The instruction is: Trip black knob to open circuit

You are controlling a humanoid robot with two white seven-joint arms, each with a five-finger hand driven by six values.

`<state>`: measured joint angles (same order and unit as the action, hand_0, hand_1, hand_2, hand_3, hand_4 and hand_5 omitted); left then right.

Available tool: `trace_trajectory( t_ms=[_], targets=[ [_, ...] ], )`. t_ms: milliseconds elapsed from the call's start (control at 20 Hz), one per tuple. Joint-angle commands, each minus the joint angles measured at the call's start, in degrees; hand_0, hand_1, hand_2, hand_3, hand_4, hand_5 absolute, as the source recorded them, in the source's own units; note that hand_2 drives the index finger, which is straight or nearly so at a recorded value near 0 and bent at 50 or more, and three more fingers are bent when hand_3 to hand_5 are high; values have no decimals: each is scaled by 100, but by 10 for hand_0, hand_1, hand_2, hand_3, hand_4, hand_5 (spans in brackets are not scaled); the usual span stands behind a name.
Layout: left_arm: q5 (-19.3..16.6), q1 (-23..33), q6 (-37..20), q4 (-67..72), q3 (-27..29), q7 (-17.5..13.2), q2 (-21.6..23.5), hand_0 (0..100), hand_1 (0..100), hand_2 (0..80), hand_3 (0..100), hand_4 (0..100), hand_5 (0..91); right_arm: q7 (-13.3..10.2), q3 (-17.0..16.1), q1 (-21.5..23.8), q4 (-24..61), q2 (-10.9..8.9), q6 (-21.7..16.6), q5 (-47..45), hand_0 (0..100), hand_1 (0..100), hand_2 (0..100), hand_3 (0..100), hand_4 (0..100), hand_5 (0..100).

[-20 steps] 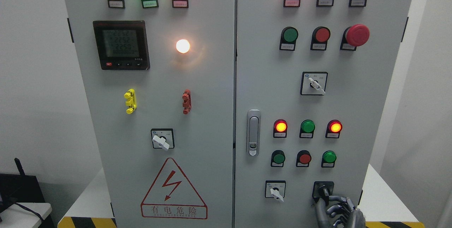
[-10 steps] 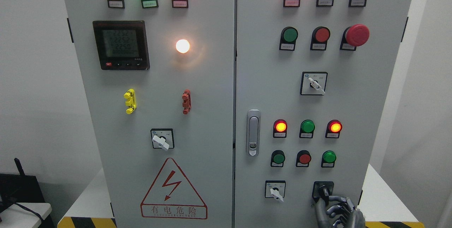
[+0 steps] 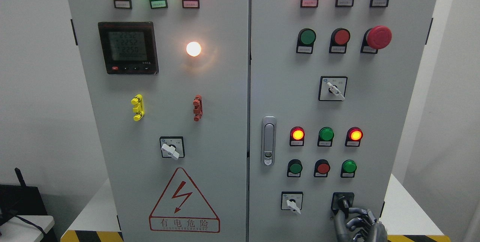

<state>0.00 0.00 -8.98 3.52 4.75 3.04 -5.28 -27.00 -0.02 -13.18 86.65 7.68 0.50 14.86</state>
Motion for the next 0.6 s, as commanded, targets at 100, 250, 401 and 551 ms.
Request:
trace_trajectory(
  t_ms=[100,250,401,551],
  targets=[
    [-185,-44,2,0,0,3,1,120,389,0,0,0,0,46,134,-18,10,5,-6,-18,594,757,562,854,868,909],
    [-193,-44,2,0,0,3,-8,120,389,0,0,0,0,46,134,-18,10,5,-6,-18,594,754,564,857,870,910],
    [-193,-44,2,0,0,3,1,120,389,0,0,0,0,46,134,-26,19,5,-6,-18,593,753,566,857,871,911],
    [-185,-44,2,0,0,3,1,120,389,0,0,0,0,46,142,-18,19,5,-6,-53,592,752,568,862,874,913]
  ],
)
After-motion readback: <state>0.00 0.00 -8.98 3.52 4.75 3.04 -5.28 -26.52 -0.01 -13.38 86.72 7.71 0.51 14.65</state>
